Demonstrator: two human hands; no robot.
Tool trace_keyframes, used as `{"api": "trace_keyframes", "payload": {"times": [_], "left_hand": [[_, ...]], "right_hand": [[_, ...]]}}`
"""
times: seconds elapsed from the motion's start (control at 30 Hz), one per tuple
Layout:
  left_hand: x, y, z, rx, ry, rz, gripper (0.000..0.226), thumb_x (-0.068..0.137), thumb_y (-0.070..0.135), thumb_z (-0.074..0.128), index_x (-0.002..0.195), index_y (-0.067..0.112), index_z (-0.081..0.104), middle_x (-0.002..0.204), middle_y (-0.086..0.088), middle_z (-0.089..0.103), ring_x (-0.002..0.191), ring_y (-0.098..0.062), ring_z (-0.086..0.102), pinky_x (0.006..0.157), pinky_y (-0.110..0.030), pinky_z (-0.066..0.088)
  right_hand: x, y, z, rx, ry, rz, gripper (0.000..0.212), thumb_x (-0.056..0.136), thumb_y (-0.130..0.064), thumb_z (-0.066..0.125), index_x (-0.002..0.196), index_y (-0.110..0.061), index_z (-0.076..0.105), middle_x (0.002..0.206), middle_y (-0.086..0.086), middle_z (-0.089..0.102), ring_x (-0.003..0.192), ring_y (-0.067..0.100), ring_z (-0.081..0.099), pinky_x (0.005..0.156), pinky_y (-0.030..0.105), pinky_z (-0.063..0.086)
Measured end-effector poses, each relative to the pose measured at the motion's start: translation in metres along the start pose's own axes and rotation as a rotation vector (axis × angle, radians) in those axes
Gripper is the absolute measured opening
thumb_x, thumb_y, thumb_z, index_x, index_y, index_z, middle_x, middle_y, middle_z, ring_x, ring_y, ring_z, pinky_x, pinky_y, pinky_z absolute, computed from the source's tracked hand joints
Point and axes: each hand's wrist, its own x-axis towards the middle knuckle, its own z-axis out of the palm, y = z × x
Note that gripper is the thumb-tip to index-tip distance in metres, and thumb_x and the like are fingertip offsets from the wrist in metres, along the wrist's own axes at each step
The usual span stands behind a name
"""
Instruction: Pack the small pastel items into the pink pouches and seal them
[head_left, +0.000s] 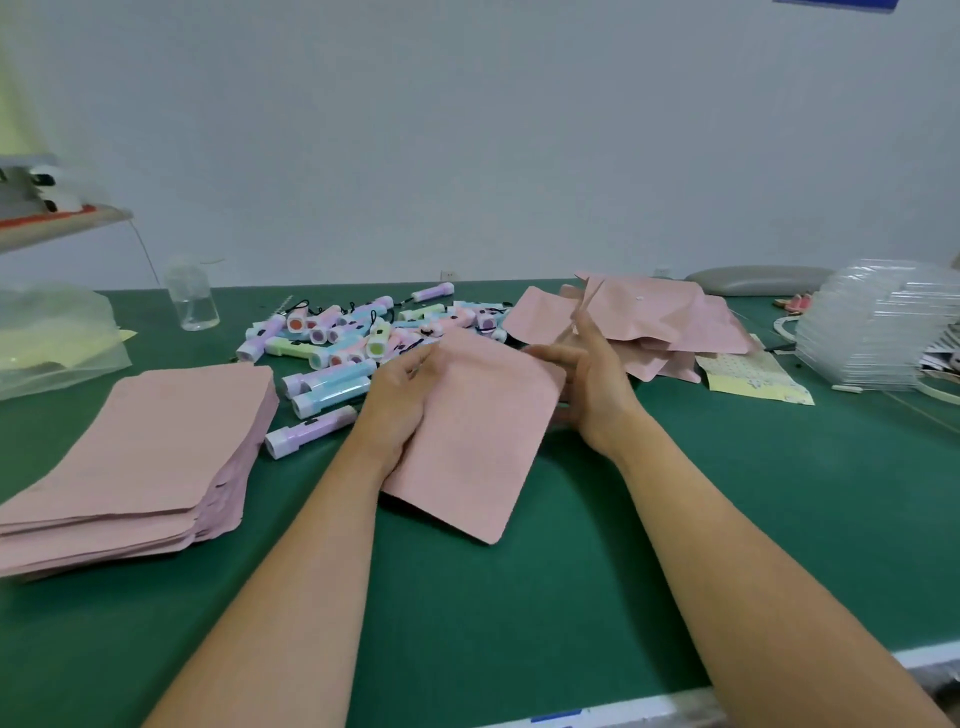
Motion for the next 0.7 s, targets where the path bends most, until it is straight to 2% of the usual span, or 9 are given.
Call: {"api": "trace_keyframes", "payload": {"times": [0.07,0.13,0.2,0.27,0.37,0.43,0.5,0.57,0.7], "left_hand": [[-0.005,-0.001,0.008,0.104,-0.135,0.006,0.029,0.102,0.036,0.068,0.128,0.026,0.076,0.118,0.001,0.079,0.105,-0.019,0.077,0.095,-0.038,0.061],[-0.006,-0.002,0.013,0.154,-0.235,0.023,0.031,0.101,0.034,0.069,0.127,0.019,0.076,0.114,0.002,0.08,0.104,-0.019,0.077,0.09,-0.03,0.061],[-0.007,-0.002,0.012,0.137,-0.272,0.034,0.026,0.1,0.033,0.072,0.122,0.021,0.079,0.108,0.011,0.081,0.1,-0.01,0.077,0.08,-0.016,0.058],[-0.006,-0.001,0.01,0.174,-0.271,0.077,0.023,0.098,0.03,0.075,0.119,0.022,0.08,0.104,0.023,0.079,0.1,0.0,0.075,0.078,-0.009,0.054],[-0.006,-0.004,0.015,0.314,-0.268,0.148,0.027,0.095,0.03,0.078,0.12,0.02,0.081,0.113,0.017,0.079,0.106,0.0,0.073,0.091,-0.016,0.054],[-0.008,-0.004,0.016,0.39,-0.189,0.19,0.03,0.091,0.041,0.08,0.117,0.025,0.082,0.111,0.017,0.079,0.103,0.002,0.072,0.098,-0.025,0.057],[-0.009,-0.002,0.013,0.474,-0.02,0.298,0.028,0.087,0.054,0.08,0.108,0.036,0.081,0.103,0.026,0.077,0.099,0.005,0.071,0.094,-0.024,0.056],[-0.008,0.001,0.01,0.461,0.144,0.421,0.024,0.087,0.055,0.081,0.104,0.037,0.081,0.103,0.028,0.075,0.105,0.003,0.068,0.097,-0.026,0.053],[-0.008,0.006,0.018,0.539,0.413,0.705,0.017,0.091,0.041,0.082,0.103,0.03,0.083,0.114,0.011,0.069,0.109,-0.01,0.058,0.097,-0.026,0.045]], "right_hand": [[0.001,-0.005,-0.012,-0.056,-0.031,0.08,0.07,0.087,-0.071,0.06,0.102,-0.006,0.08,0.098,0.01,0.077,0.082,0.027,0.071,0.067,0.034,0.054],[-0.001,-0.007,-0.025,-0.174,-0.148,0.137,0.052,0.087,-0.054,0.07,0.093,-0.002,0.073,0.085,0.008,0.066,0.071,0.022,0.061,0.061,0.03,0.048],[-0.007,-0.006,-0.032,-0.321,-0.277,0.148,0.034,0.088,-0.039,0.071,0.102,-0.009,0.063,0.084,0.007,0.045,0.071,0.019,0.046,0.062,0.032,0.037],[-0.01,-0.006,-0.036,-0.374,-0.353,0.159,0.03,0.091,-0.034,0.068,0.11,-0.013,0.059,0.083,0.006,0.038,0.07,0.019,0.04,0.061,0.035,0.029],[-0.013,-0.008,-0.04,-0.36,-0.395,0.159,0.026,0.094,-0.031,0.069,0.106,-0.009,0.064,0.08,0.007,0.042,0.064,0.017,0.042,0.057,0.03,0.033],[-0.014,-0.009,-0.042,-0.346,-0.354,0.106,0.027,0.094,-0.031,0.071,0.104,-0.007,0.064,0.08,0.013,0.042,0.061,0.018,0.04,0.053,0.029,0.032],[-0.014,-0.009,-0.039,-0.236,-0.267,0.05,0.024,0.096,-0.03,0.07,0.104,-0.007,0.073,0.087,0.017,0.06,0.07,0.022,0.056,0.057,0.029,0.046],[-0.013,-0.011,-0.034,-0.101,-0.168,-0.043,0.02,0.098,-0.029,0.069,0.103,-0.012,0.077,0.088,0.007,0.071,0.075,0.019,0.063,0.057,0.027,0.052],[-0.018,-0.023,-0.015,0.073,-0.005,-0.296,0.017,0.094,-0.035,0.068,0.08,-0.025,0.069,0.072,-0.003,0.054,0.066,0.012,0.048,0.055,0.024,0.04]]}}
